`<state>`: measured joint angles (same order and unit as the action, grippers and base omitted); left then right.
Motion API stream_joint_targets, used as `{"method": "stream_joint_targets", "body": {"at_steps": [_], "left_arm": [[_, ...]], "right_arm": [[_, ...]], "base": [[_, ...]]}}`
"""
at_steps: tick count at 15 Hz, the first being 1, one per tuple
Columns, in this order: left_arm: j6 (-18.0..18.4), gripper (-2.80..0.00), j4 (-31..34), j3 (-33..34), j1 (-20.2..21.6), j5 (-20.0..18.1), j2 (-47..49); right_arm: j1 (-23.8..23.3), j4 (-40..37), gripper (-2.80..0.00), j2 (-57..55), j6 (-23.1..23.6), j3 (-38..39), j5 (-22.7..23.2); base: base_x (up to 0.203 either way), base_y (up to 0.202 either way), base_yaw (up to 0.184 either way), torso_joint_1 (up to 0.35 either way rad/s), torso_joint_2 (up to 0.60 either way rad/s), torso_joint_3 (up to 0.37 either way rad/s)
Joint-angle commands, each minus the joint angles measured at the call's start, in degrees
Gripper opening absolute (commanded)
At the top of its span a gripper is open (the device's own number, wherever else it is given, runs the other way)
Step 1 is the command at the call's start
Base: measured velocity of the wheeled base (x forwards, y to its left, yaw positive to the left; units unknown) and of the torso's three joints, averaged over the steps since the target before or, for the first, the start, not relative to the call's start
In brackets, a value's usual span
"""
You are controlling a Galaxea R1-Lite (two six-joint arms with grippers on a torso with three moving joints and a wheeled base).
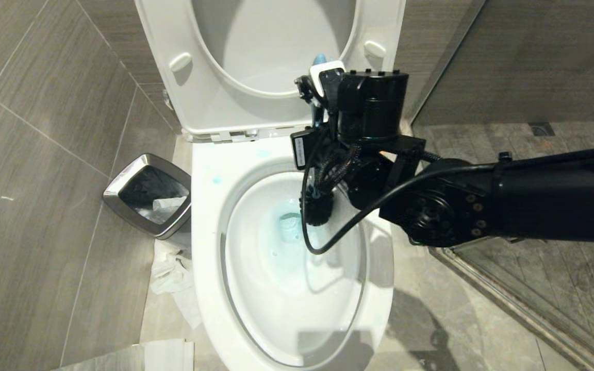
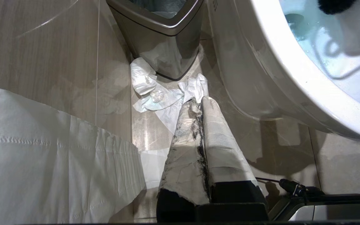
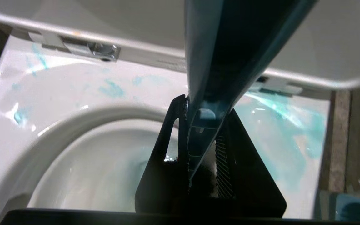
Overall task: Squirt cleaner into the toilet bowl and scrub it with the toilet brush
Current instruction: Scrub the toilet bowl
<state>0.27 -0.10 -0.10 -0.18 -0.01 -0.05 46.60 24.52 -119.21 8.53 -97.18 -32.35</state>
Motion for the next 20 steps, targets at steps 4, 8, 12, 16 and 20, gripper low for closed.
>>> {"method": "stream_joint_targets", "body": {"at_steps": [4,8,12,16,20], "left_arm": [[-0.08,-2.80,-0.08,0.01,0.01,0.01,0.05],[-0.09,-2.80,0.00,0.01,0.01,0.01,0.05],[-0.03,-2.80,-0.04,0.01,0.01,0.01,0.05],[0.00,-2.80,0.01,0.01,0.01,0.01,0.05],[0.00,-2.80,0.01,0.01,0.01,0.01,0.05]], "right_arm": [[4.70,0.23,-2.80,-10.51,2.15,-13.34,-0.19],[9.64,-0.17,-2.80,-12.18,2.36,-14.73,-0.38],[16.35,-0.17,-2.80,-10.28,1.94,-9.98,-1.03],[19.02,-0.11,-2.80,-1.53,0.12,6.49,-1.35],[18.91,-0.01,-2.80,10.25,-3.12,23.62,-1.65]], "base": [[0.000,0.000,0.000,0.000,0.00,0.000],[0.000,0.000,0.000,0.000,0.00,0.000],[0.000,0.000,0.000,0.000,0.00,0.000],[0.000,0.000,0.000,0.000,0.00,0.000],[0.000,0.000,0.000,0.000,0.00,0.000]]}}
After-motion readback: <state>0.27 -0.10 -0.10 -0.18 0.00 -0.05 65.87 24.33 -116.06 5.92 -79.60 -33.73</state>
